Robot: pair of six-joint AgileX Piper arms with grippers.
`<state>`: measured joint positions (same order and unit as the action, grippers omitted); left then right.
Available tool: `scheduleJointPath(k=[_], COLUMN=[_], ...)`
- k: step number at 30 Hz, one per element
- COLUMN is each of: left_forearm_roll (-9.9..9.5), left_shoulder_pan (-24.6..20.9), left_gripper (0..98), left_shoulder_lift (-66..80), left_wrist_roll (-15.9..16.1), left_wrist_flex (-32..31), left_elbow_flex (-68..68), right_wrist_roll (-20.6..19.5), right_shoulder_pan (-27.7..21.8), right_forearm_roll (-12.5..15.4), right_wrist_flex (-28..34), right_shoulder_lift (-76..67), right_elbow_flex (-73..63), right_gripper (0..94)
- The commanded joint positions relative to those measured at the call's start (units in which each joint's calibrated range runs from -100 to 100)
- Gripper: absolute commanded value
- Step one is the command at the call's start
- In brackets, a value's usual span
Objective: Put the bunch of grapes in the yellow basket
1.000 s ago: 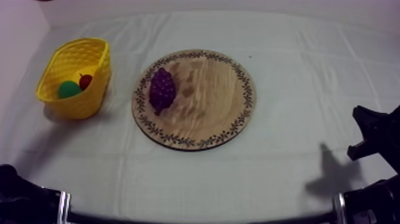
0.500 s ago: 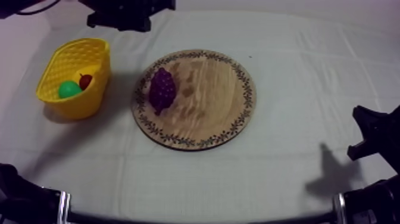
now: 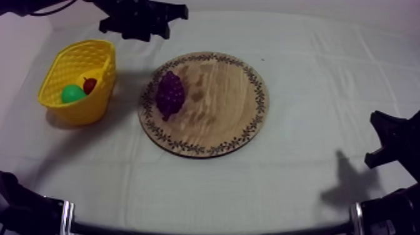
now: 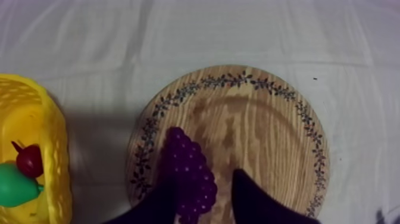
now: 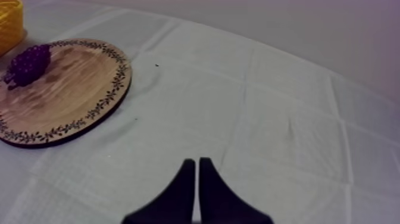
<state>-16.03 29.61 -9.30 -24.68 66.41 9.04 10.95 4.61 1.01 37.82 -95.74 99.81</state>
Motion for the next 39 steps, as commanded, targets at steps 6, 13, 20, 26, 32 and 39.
scheduleJointPath(k=[6, 13, 20, 26, 32, 39], left_forearm_roll=[0.39, 2.6, 3.21, 3.67, 4.53, 5.64], left_shoulder_pan=[-0.6, -1.4, -1.8, -1.9, -2.3, -2.6], left_gripper=[76.8, 93.7, 95.5, 95.6, 95.6, 95.3], left_shoulder_lift=[0.3, -0.3, -3.0, -7.9, -14.0, -21.2], left_wrist_roll=[-1.2, -0.6, -0.5, -0.8, -1.0, -1.1], left_wrist_flex=[1.3, 3.0, 3.0, 2.4, 1.9, 2.6], left_elbow_flex=[0.6, 0.3, 0.1, 0.1, -1.4, -5.5], right_wrist_roll=[0.0, 0.0, 0.0, 0.0, 0.0, 0.0], right_shoulder_pan=[0.0, 0.0, 0.0, 0.0, 0.0, 0.0], right_forearm_roll=[0.0, 0.0, 0.0, 0.0, 0.0, 0.0], right_wrist_flex=[0.0, 0.0, 0.0, 0.0, 0.0, 0.0], right_shoulder_lift=[0.0, 0.0, 0.0, 0.0, 0.0, 0.0], right_elbow_flex=[0.0, 0.0, 0.0, 0.0, 0.0, 0.0], right_gripper=[0.4, 0.4, 0.4, 0.4, 0.4, 0.4])
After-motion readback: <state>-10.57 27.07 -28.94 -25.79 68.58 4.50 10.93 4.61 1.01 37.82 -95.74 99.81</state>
